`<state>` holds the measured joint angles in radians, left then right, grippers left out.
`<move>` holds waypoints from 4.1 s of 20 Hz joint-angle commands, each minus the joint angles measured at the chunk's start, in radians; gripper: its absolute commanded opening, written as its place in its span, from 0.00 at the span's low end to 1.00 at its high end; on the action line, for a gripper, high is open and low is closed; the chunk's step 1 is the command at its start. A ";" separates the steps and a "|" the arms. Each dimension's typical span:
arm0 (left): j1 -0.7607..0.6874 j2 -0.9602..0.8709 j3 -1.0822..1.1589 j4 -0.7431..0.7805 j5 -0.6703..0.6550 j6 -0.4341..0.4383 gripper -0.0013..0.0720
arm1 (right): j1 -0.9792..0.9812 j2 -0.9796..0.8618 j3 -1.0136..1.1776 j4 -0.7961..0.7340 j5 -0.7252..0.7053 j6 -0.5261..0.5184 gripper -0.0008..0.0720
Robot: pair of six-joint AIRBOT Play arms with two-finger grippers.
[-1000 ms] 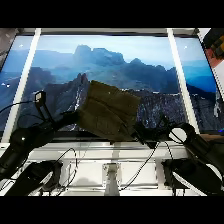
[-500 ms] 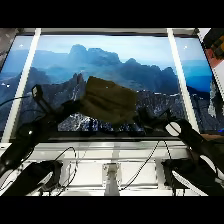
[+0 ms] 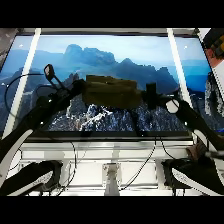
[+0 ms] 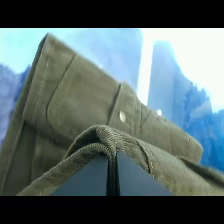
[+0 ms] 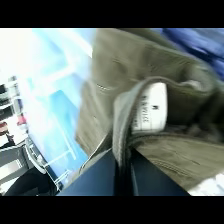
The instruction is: Fold the clothes and pants, and hang the long-sleeved shirts on hangers.
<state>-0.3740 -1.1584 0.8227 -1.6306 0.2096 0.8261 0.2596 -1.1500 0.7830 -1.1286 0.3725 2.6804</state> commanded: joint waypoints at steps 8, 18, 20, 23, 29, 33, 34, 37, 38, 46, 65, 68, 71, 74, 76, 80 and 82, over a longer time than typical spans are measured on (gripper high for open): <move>0.023 -0.299 0.144 -0.003 -0.228 -0.062 0.03 | -0.001 -0.375 0.384 -0.002 0.005 -0.076 0.06; 0.151 -0.521 0.431 -0.030 -0.282 -0.116 0.96 | -0.087 -0.499 0.494 -0.002 -0.061 -0.325 0.74; 0.178 -0.492 0.441 -0.029 -0.175 -0.116 0.96 | -0.148 -0.503 0.574 -0.002 0.113 -0.497 0.78; 0.220 -0.406 0.441 -0.030 0.014 -0.042 0.96 | -0.307 -0.534 0.727 0.053 0.505 -0.770 0.78; 0.243 -0.207 0.441 -0.091 0.249 0.194 0.95 | -0.515 -0.710 0.891 0.359 1.097 -1.173 0.89; 0.214 -0.139 0.441 -0.326 0.386 0.439 0.95 | -0.474 -0.832 0.918 0.399 1.148 -1.260 0.94; 0.209 -0.135 0.441 -0.364 0.404 0.464 0.95 | -0.459 -0.860 0.929 0.435 1.155 -1.268 0.94; 0.190 -0.135 0.441 -0.401 0.431 0.492 0.95 | -0.413 -0.918 0.971 0.477 1.161 -1.270 0.95; 0.184 -0.135 0.441 -0.402 0.433 0.492 0.95 | -0.398 -0.928 0.986 0.479 1.159 -1.277 0.95; 0.162 -0.136 0.441 -0.405 0.465 0.503 0.95 | -0.311 -0.946 1.051 0.259 1.078 -1.298 0.97; 0.161 -0.136 0.441 -0.406 0.491 0.517 0.95 | -0.205 -1.032 1.056 0.378 1.109 -1.290 0.06; 0.162 -0.136 0.441 -0.406 0.490 0.517 0.95 | -0.232 -1.001 1.085 0.349 1.147 -1.235 0.05; 0.162 -0.136 0.441 -0.406 0.490 0.517 0.95 | -0.322 -0.940 1.139 0.140 1.190 -1.170 0.05; 0.162 -0.136 0.441 -0.410 0.491 0.517 0.95 | -0.476 -0.889 1.177 -0.086 1.254 -1.135 0.05; 0.162 -0.136 0.441 -0.428 0.490 0.517 0.95 | -0.614 -0.854 1.187 -0.134 1.260 -1.141 0.05; 0.162 -0.136 0.441 -0.428 0.486 0.517 0.95 | -0.881 -0.815 1.223 -0.219 1.260 -1.167 0.05; 0.162 -0.136 0.441 -0.428 0.485 0.517 0.95 | -0.993 -0.814 1.230 -0.247 1.263 -1.167 0.05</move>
<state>-0.2123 -1.2945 1.2636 -2.0563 0.6975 1.3426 -0.5739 -1.9785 1.9953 -1.2991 1.6260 1.5162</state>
